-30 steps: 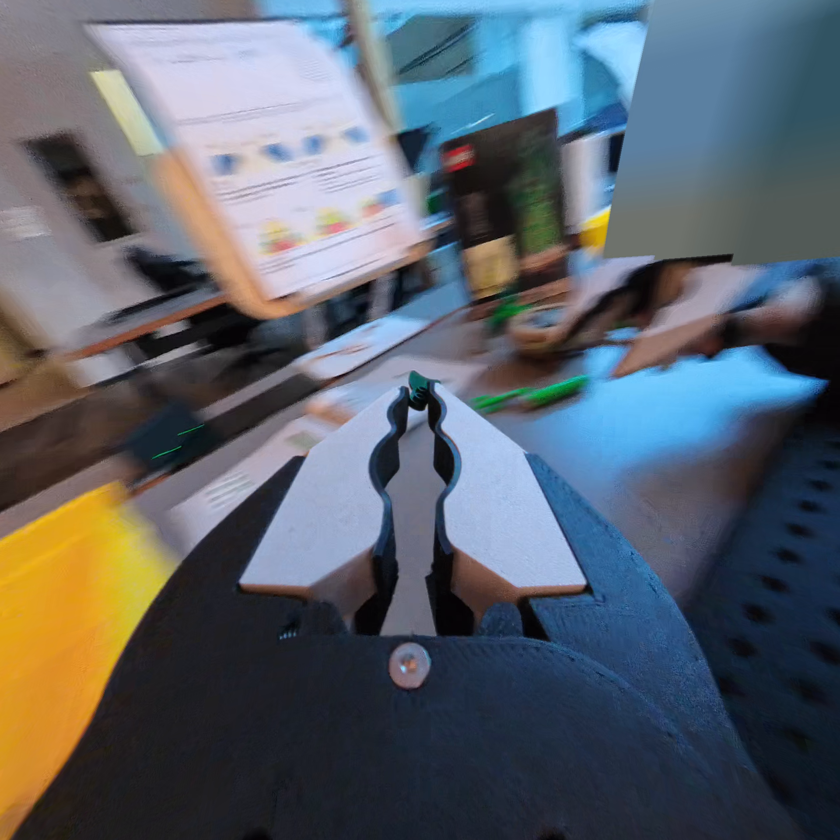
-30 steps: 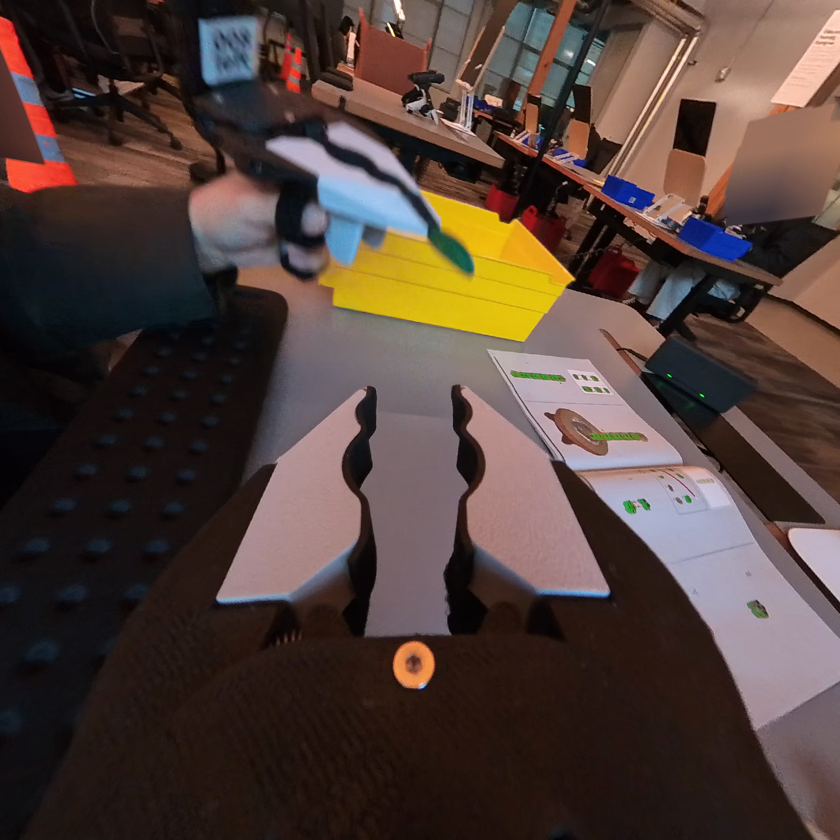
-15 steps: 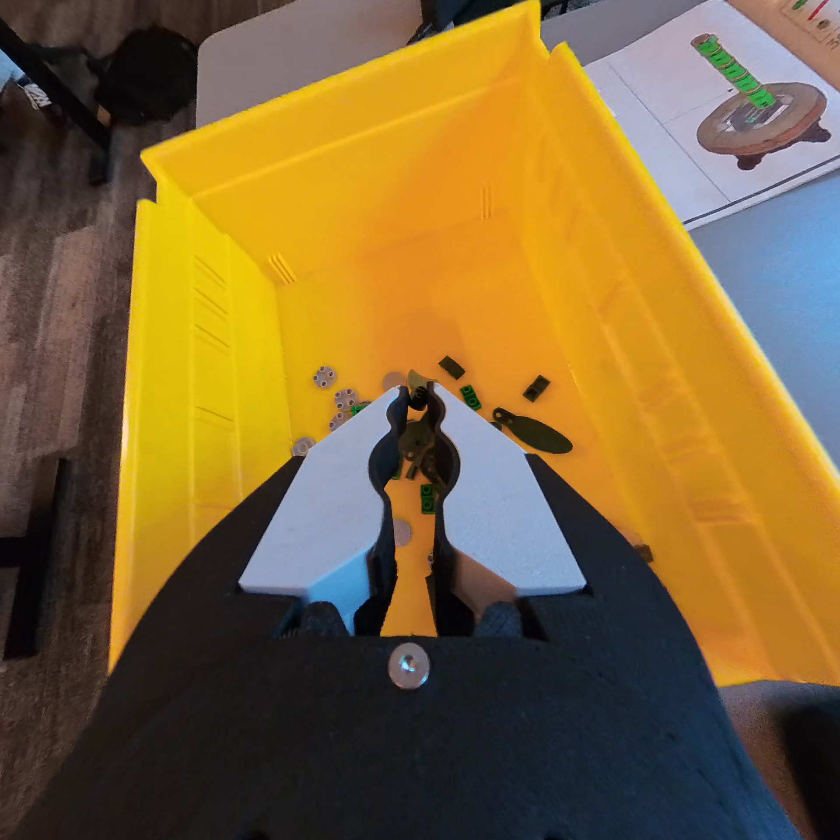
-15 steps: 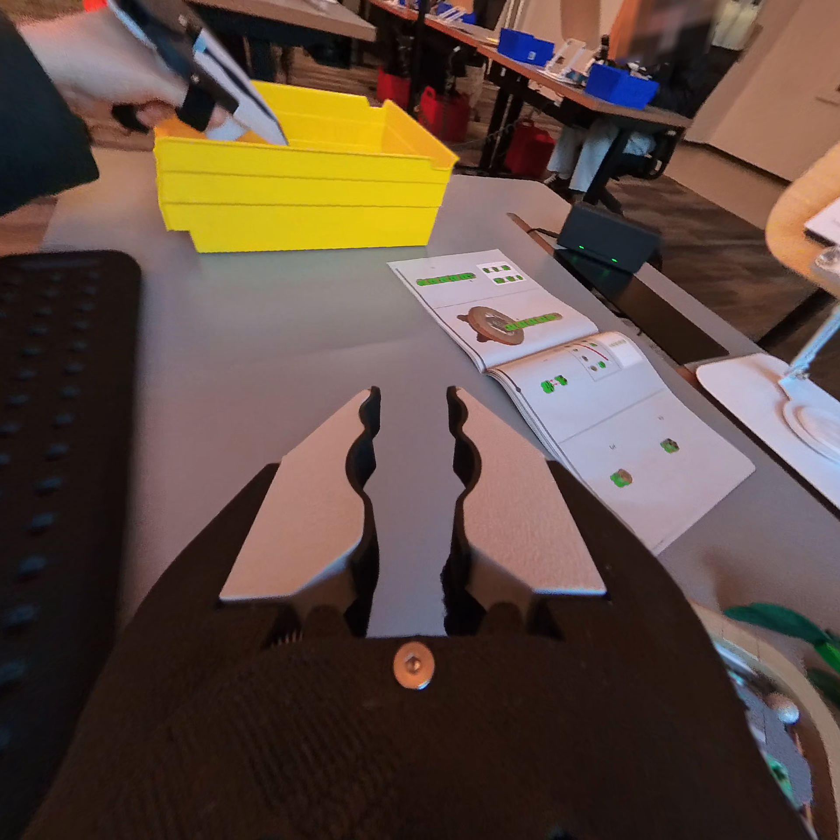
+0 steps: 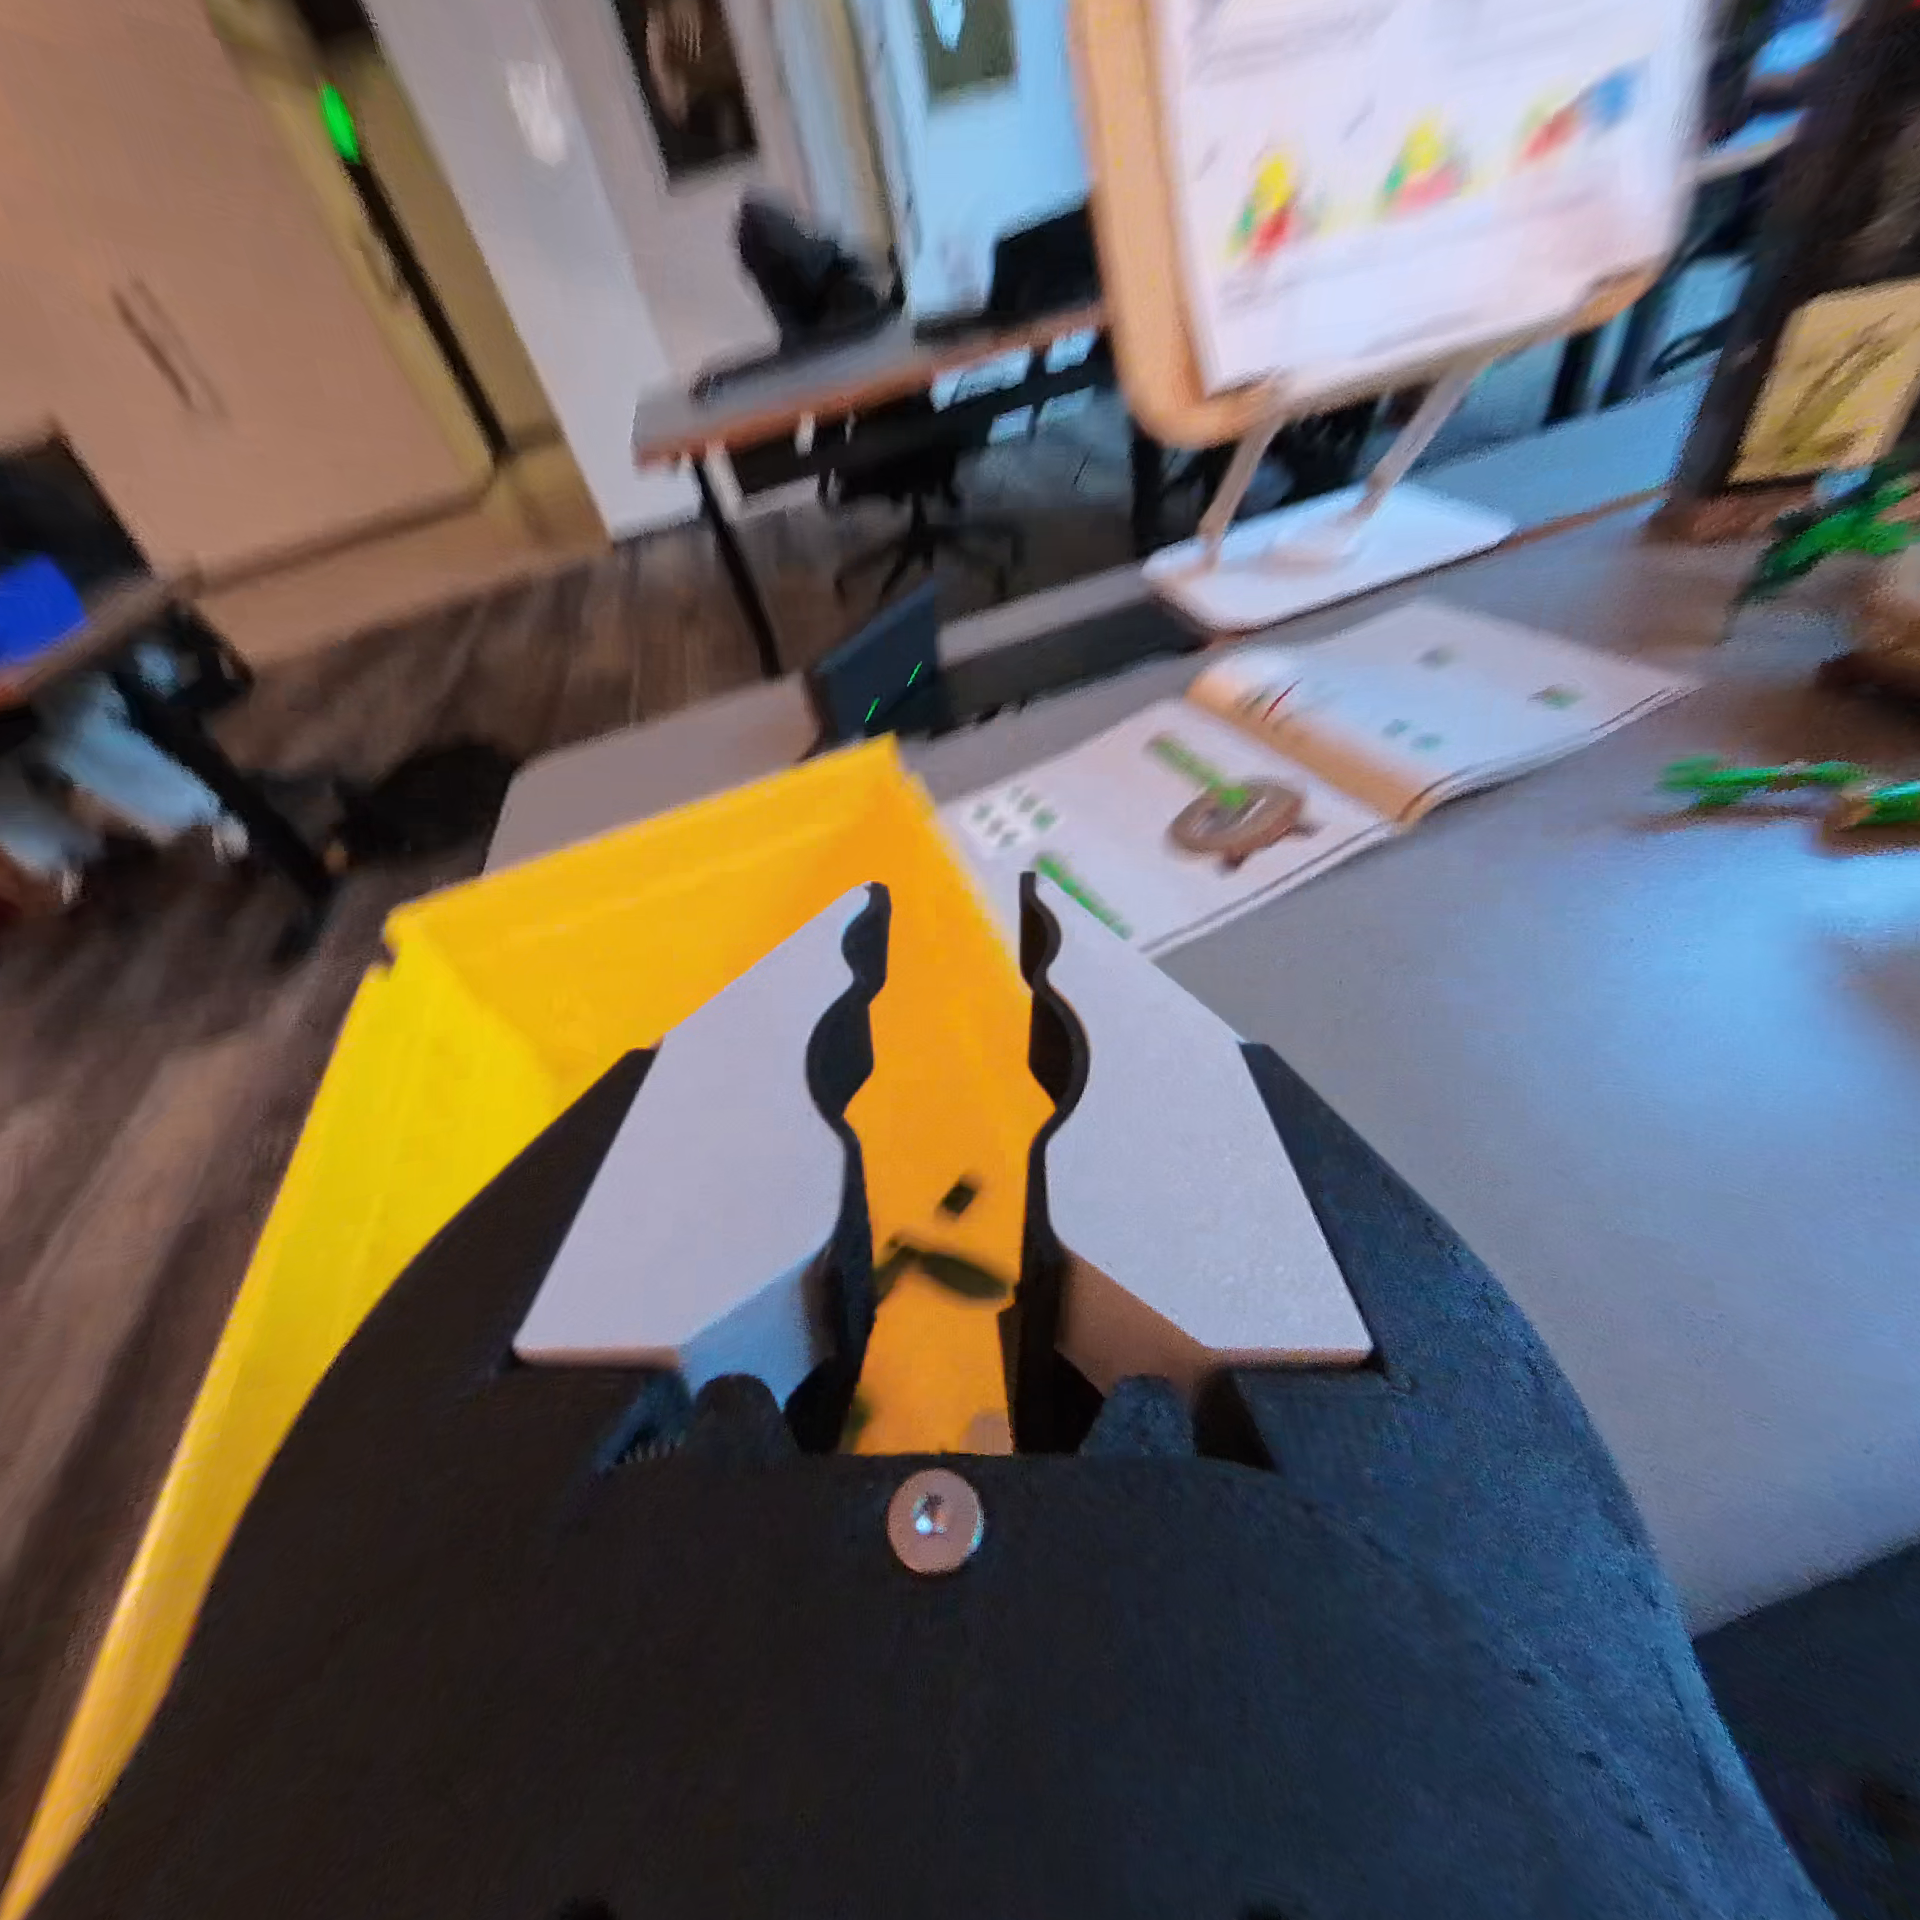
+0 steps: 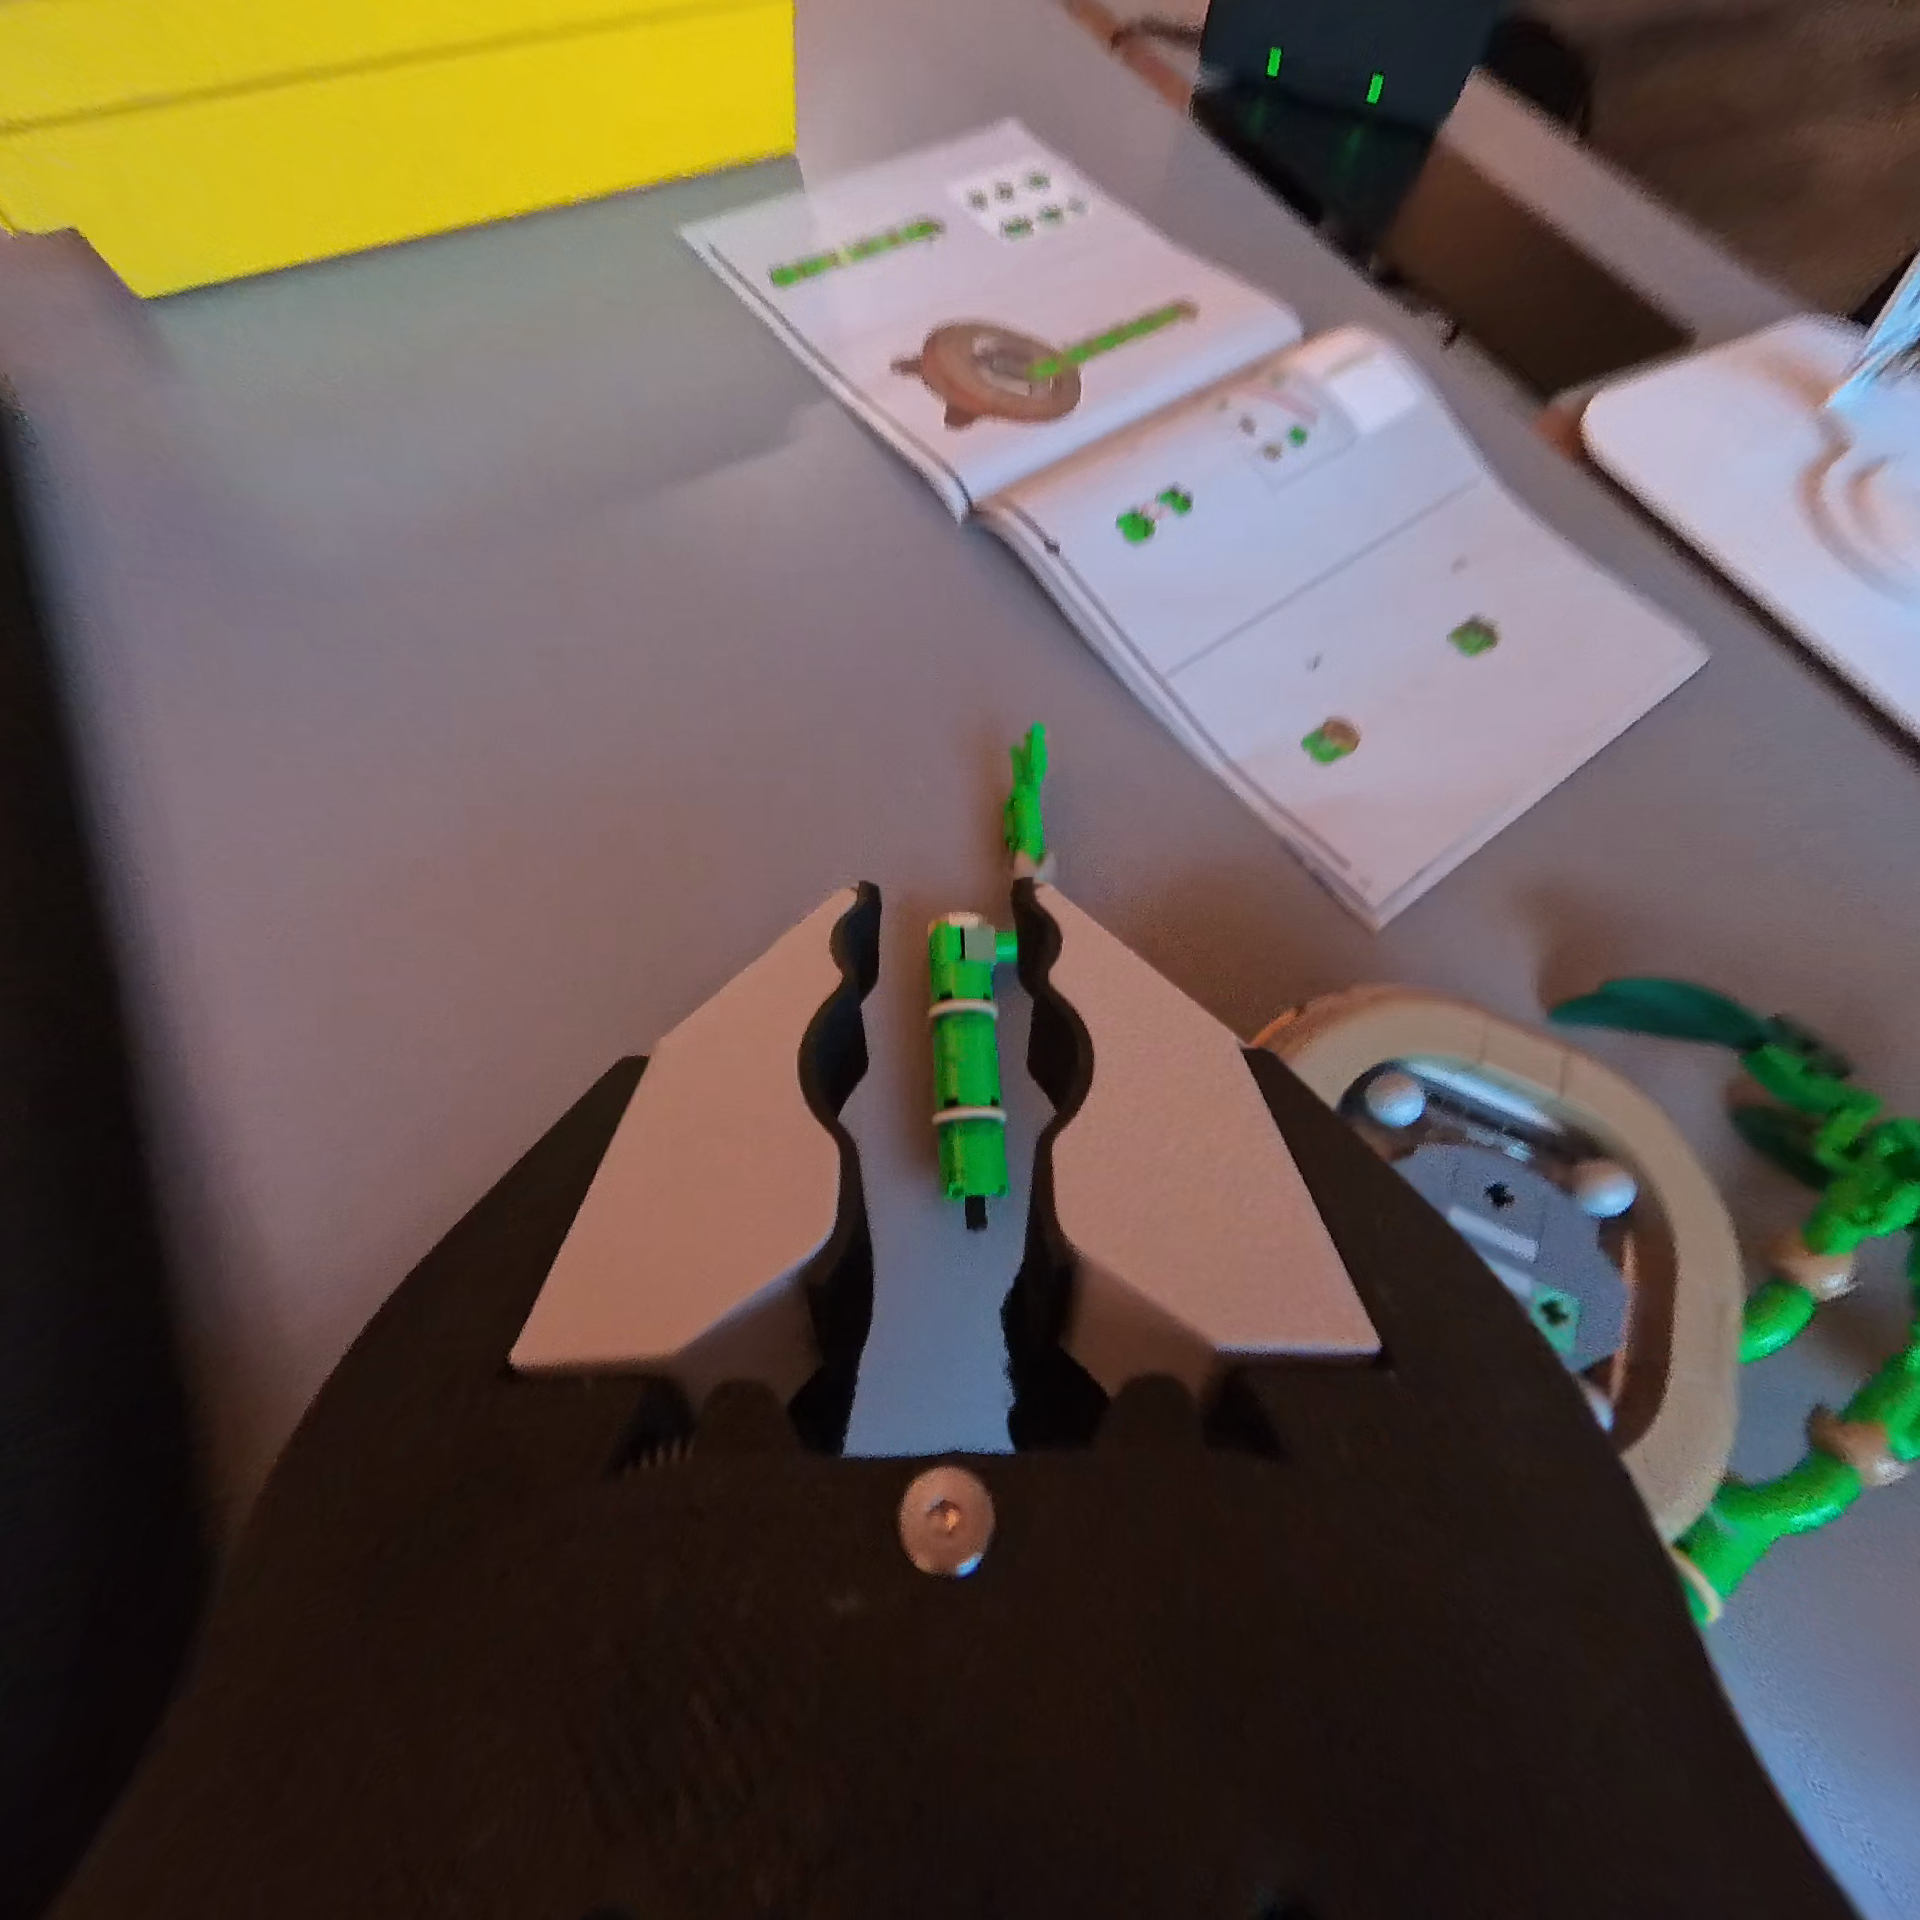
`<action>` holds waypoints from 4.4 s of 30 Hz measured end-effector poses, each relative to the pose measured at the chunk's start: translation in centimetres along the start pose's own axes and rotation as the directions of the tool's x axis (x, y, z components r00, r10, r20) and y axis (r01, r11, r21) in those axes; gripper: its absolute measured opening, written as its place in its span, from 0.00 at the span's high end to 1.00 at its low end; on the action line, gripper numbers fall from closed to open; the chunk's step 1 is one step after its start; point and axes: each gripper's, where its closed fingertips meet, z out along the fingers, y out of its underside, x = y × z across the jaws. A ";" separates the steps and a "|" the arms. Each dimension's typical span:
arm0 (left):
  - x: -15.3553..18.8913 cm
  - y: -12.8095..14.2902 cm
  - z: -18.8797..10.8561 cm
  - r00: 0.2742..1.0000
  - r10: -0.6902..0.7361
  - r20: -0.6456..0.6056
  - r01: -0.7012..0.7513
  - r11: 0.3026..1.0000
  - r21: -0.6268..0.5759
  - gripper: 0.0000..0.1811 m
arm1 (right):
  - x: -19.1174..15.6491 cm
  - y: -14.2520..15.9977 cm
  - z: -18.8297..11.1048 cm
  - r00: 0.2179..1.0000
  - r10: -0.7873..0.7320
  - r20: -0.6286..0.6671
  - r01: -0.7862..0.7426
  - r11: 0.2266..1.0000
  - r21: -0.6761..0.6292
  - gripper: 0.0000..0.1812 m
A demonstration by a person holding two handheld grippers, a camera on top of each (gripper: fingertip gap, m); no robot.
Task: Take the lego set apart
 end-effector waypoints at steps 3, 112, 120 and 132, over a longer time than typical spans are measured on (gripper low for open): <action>7.3 -4.6 0.2 0.988 0.042 -0.147 -0.021 0.990 0.140 0.90 | 0.1 1.8 0.7 0.998 0.055 0.017 -0.054 0.995 -0.089 0.86; 31.8 3.4 8.8 0.218 -0.270 -0.938 -0.031 0.959 -0.283 0.98 | -8.1 -1.0 3.5 0.820 0.129 0.557 -0.173 0.984 0.028 0.96; 31.7 3.0 9.0 0.205 -0.304 -0.930 0.000 0.950 -0.311 0.98 | -7.9 -1.1 3.5 0.814 0.157 0.560 -0.200 0.980 0.015 0.97; 24.3 -1.7 9.5 0.180 -0.362 -0.915 0.342 0.895 -0.287 0.99 | -6.7 -1.7 2.0 0.815 0.154 0.559 -0.230 0.971 0.067 0.97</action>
